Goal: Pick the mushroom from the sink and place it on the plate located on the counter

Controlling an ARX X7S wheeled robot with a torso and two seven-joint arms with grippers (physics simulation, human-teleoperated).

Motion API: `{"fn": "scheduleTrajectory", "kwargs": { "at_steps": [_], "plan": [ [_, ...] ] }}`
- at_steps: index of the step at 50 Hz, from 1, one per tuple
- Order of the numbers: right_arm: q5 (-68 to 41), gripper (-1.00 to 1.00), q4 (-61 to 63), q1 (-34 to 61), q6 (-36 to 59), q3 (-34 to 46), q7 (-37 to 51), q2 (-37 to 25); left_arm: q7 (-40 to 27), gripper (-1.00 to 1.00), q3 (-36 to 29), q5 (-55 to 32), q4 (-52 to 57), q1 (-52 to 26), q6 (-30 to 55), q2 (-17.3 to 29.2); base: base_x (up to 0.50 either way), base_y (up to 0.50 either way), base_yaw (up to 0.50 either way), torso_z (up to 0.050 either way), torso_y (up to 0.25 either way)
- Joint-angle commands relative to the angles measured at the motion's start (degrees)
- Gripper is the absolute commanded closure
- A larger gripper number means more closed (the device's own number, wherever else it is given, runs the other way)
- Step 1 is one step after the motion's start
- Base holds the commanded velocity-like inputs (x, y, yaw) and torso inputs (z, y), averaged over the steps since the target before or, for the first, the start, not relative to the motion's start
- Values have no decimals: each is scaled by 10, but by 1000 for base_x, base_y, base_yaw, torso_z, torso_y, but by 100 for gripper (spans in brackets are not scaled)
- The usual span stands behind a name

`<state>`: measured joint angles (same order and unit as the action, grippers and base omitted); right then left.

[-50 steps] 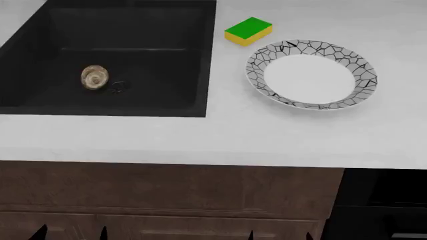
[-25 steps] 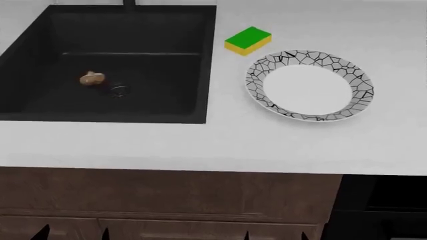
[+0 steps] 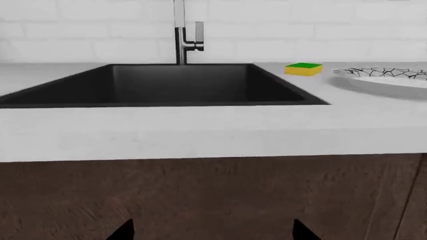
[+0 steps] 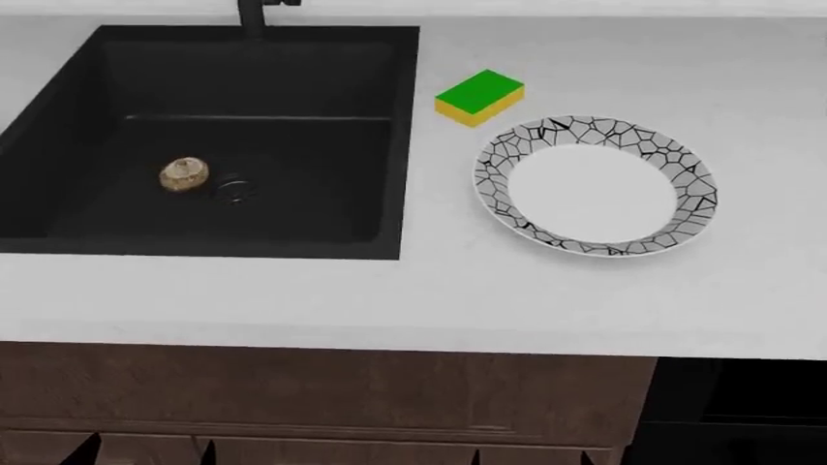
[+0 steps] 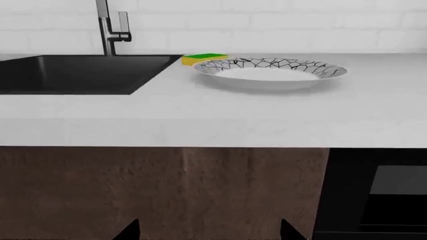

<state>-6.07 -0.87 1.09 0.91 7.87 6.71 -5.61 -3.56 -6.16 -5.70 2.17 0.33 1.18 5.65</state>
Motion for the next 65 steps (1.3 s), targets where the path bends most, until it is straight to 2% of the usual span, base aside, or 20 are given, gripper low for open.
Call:
{"fn": "scheduleTrajectory", "kwargs": {
  "at_steps": [1, 7, 13, 19, 27, 33, 40, 53, 65],
  "plan": [
    [-9, -100, -1, 1, 0, 8, 7, -7, -8, -100, -10, -7, 19, 2, 14, 8, 0, 0, 0, 50, 0],
    [-14, -100, 18, 0, 12, 10, 12, -12, -14, -100, -14, -18, 62, 9, 50, 12, 0, 0, 0, 50, 0],
    [-17, -100, 86, 16, 66, 7, 22, -26, -15, -100, -12, -38, 118, -26, 121, 23, 0, 0, 0, 8, 0],
    [-17, -100, 148, 50, 131, 2, 31, -43, -17, -100, -11, -64, 191, -95, 239, 38, 0, 0, 0, 0, 0],
    [-28, -100, 220, 98, 227, -14, 36, -71, -15, -100, -7, -92, 220, -172, 328, 47, 0, 0, 0, 0, 0],
    [-37, -100, 230, 179, 302, -15, 29, -88, -25, -100, 12, -123, 205, -266, 404, 36, 0, 0, 0, 0, 0],
    [-45, -100, 212, 272, 357, -7, 14, -97, -24, -100, 13, -138, 139, -367, 448, 24, 0, 0, 0, 0, 0],
    [-60, -100, 137, 421, 420, 1, -15, -106, -5, -100, -9, -126, -9, -480, 420, 16, 0, 0, 0, 0, 0],
    [-51, -100, -75, 587, 410, 24, -47, -90, 13, -100, -40, -108, -202, -639, 399, -9, 0, 0, 0, 0, 0]
  ]
}}
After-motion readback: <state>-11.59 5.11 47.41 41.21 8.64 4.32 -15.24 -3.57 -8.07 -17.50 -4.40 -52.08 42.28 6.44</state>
